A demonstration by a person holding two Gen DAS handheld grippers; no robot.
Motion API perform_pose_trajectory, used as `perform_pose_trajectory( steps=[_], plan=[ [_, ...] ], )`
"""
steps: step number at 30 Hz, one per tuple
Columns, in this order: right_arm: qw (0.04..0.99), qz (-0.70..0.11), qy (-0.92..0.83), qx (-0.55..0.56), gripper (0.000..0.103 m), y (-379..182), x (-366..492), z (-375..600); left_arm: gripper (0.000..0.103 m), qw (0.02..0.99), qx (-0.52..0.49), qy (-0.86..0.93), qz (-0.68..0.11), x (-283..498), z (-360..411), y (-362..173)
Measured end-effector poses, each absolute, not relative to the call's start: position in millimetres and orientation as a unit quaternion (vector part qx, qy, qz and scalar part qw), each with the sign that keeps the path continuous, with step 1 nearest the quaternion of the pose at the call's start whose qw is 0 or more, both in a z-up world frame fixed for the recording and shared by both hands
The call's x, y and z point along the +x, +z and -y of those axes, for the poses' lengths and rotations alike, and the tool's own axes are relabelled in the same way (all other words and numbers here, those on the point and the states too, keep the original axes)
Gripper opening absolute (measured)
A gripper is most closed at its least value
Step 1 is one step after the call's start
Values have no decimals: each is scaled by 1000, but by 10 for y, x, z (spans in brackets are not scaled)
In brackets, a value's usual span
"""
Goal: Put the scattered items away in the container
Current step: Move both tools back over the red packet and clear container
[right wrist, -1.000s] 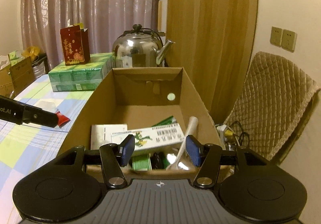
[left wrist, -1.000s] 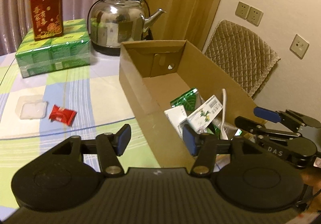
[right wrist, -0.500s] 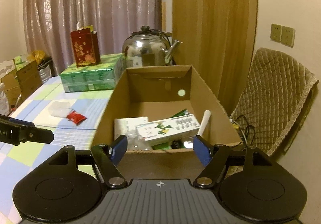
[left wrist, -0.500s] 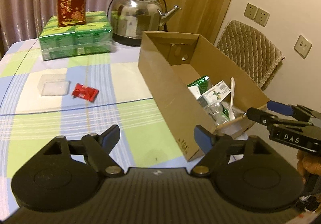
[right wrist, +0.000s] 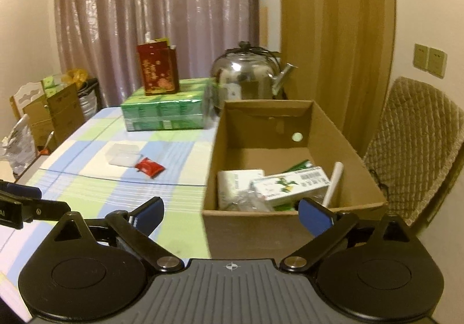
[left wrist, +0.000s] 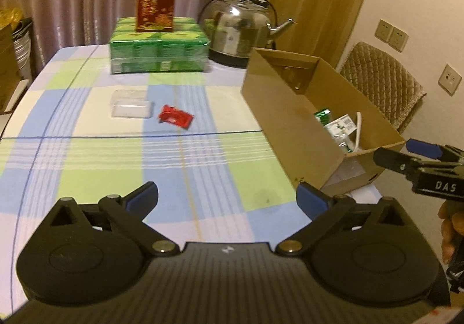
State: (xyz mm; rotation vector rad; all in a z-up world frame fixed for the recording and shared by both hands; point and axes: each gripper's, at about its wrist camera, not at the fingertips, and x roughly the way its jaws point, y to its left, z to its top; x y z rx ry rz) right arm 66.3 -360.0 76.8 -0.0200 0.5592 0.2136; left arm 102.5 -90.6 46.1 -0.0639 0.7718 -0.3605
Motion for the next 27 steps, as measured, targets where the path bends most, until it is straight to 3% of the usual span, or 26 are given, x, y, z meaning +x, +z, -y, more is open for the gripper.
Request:
perform_pose_trajectory(
  steps=[27],
  plan=[
    [926,-308,216,-21,101,687,1256,2348,102,921,0,-84,-381,1319,-337,339]
  ],
)
